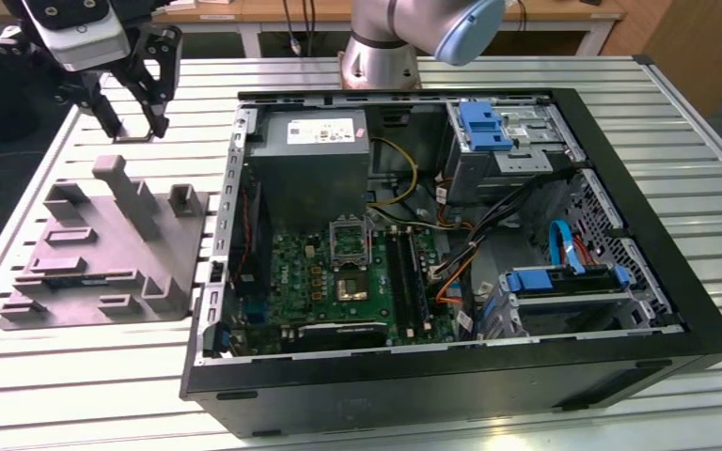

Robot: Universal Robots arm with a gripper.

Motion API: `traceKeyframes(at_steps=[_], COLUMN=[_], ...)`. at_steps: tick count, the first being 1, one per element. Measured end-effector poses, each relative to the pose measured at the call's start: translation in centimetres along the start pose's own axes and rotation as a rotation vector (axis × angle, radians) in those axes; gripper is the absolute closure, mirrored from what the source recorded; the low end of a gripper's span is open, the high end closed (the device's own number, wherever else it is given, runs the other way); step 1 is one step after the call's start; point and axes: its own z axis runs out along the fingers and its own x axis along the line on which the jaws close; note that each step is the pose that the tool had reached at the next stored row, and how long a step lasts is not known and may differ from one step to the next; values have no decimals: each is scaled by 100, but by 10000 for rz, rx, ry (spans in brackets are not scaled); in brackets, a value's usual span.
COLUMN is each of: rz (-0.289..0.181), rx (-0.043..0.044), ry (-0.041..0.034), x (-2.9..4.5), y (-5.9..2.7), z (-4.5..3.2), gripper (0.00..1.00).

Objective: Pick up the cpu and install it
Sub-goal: 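Pick up the cpu and move it towards the insertion slot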

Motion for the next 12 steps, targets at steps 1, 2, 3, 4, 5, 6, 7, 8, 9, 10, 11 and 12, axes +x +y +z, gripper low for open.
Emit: traceKeyframes(at_steps=[1,2,3,4,5,6,7,8,9,10,11,12], rz=[0,0,0,0,0,0,-1,0,0,0,-1,0], rx=[0,0,0,-1,0,0,0,0,0,0,0,0], ry=[0,0,-1,-1,0,-1,-1,0,0,0,-1,-1], x=[-8,-16,-25,-34,-44,-55,-67,-78,-89,-100,-111,-122], y=[0,0,0,1,1,1,1,1,1,2,2,2], z=[0,0,1,1,1,1,1,1,1,2,2,3], gripper=[53,53,53,53,53,53,53,53,53,53,53,53])
